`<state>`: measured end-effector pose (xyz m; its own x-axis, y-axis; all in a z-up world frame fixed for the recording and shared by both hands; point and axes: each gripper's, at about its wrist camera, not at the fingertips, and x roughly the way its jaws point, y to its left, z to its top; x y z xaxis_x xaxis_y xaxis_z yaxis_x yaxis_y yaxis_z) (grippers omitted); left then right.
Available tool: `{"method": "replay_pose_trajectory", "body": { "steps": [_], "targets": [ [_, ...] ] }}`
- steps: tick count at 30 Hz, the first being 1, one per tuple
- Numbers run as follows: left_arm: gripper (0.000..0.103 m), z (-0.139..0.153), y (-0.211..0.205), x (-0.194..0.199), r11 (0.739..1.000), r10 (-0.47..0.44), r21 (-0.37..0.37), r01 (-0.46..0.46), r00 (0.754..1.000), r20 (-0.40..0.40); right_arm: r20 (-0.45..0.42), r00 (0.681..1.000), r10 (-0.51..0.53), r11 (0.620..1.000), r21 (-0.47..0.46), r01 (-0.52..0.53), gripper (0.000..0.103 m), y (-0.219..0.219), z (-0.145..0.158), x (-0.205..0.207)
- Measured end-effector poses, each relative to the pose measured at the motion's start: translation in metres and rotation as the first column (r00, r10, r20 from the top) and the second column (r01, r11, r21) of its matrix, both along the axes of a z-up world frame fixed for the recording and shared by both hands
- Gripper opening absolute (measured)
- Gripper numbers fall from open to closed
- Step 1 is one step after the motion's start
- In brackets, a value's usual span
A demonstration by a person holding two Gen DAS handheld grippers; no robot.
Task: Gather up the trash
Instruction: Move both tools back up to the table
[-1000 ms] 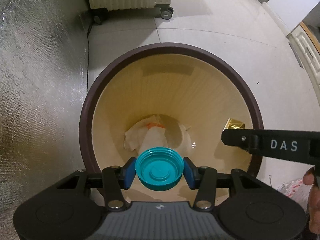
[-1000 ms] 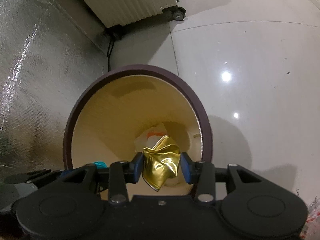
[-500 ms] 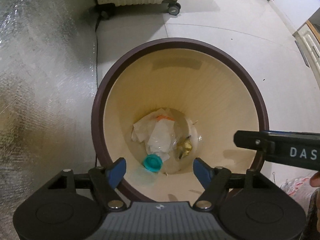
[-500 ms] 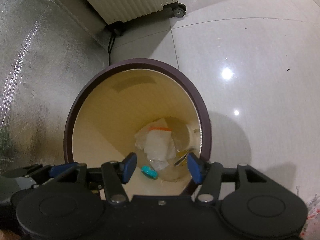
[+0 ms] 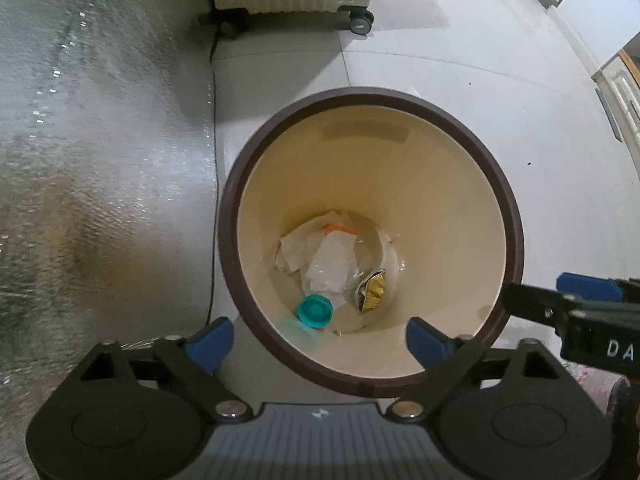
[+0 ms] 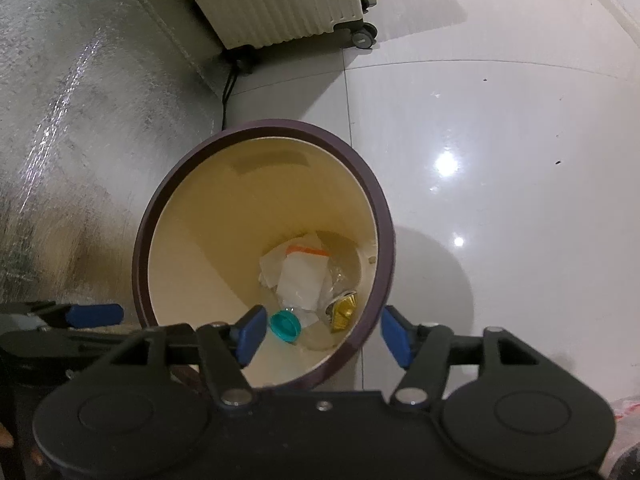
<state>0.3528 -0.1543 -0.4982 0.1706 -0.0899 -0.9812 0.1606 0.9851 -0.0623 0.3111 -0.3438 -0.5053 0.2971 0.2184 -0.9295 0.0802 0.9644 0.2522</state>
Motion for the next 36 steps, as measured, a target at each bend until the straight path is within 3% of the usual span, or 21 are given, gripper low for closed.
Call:
{"method": "replay_pose_trajectory", "body": {
  "steps": [5,9,10,11,13,26,36],
  "targets": [
    [0.103,0.014,0.01,-0.006,0.999,0.03,0.018,-0.03,1.0,0.005,0.015,1.0,0.005,1.0,-0.022,-0.005,0.081,-0.002,0.012,-0.011],
    [0.103,0.023,0.017,-0.011,0.998,0.052,0.027,-0.052,0.999,0.004,0.021,1.0,-0.004,0.999,-0.042,0.005,0.082,-0.004,0.021,-0.017],
    [0.103,0.026,0.018,-0.012,0.998,0.054,0.031,-0.054,0.999,0.005,0.023,1.0,-0.003,0.999,-0.047,0.004,0.086,-0.005,0.024,-0.019],
    [0.103,0.029,0.019,-0.014,0.998,0.054,0.034,-0.055,0.998,0.007,0.025,1.0,-0.002,0.998,-0.055,0.003,0.096,-0.004,0.026,-0.021],
    [0.103,0.037,0.02,-0.018,0.998,0.053,0.039,-0.054,0.998,0.017,0.039,0.999,-0.002,0.996,-0.091,0.006,0.103,-0.003,0.032,-0.025],
    [0.103,0.108,0.022,-0.055,0.998,0.049,0.042,-0.054,0.993,0.109,0.068,0.997,-0.034,0.987,-0.157,0.045,0.103,-0.013,0.081,-0.059],
    [0.103,0.186,0.011,-0.095,0.999,-0.002,0.033,-0.006,0.976,0.217,0.159,0.986,-0.047,0.982,-0.176,0.075,0.103,-0.025,0.153,-0.103]
  ]
}}
